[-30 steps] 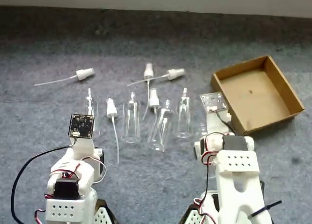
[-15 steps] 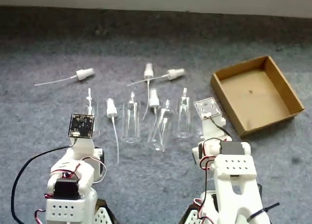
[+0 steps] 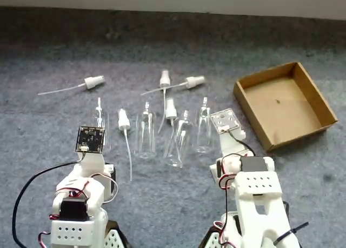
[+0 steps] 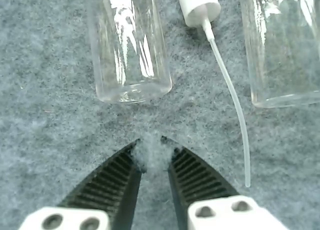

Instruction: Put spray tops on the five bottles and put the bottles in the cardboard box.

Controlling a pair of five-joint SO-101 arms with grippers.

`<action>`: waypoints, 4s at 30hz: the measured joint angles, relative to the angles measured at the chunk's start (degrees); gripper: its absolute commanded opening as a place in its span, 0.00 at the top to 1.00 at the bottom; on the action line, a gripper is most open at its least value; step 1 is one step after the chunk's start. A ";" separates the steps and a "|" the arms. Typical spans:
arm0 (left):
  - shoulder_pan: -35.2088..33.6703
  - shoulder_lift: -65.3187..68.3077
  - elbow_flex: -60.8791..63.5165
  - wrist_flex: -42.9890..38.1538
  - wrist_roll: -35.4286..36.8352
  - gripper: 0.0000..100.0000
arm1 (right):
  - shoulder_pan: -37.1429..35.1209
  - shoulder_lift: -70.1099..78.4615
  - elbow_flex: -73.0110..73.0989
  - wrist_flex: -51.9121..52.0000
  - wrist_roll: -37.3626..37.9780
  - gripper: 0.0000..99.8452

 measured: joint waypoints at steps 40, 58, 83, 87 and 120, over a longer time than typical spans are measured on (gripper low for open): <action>0.00 0.00 0.00 0.00 0.00 0.99 | -1.49 17.49 -9.49 -6.95 -1.05 0.73; 0.00 0.00 0.00 0.00 0.00 0.99 | -1.49 24.53 -9.32 -7.38 -1.05 0.72; 0.00 0.00 0.00 0.00 0.00 0.99 | -1.23 27.16 -9.41 -11.96 -1.23 0.89; 0.00 0.00 0.00 0.00 0.00 0.99 | -1.23 27.16 -9.41 -11.96 -1.23 0.89; 0.00 0.00 0.00 0.00 -13.36 0.99 | 3.87 27.25 -70.24 37.63 -8.62 0.89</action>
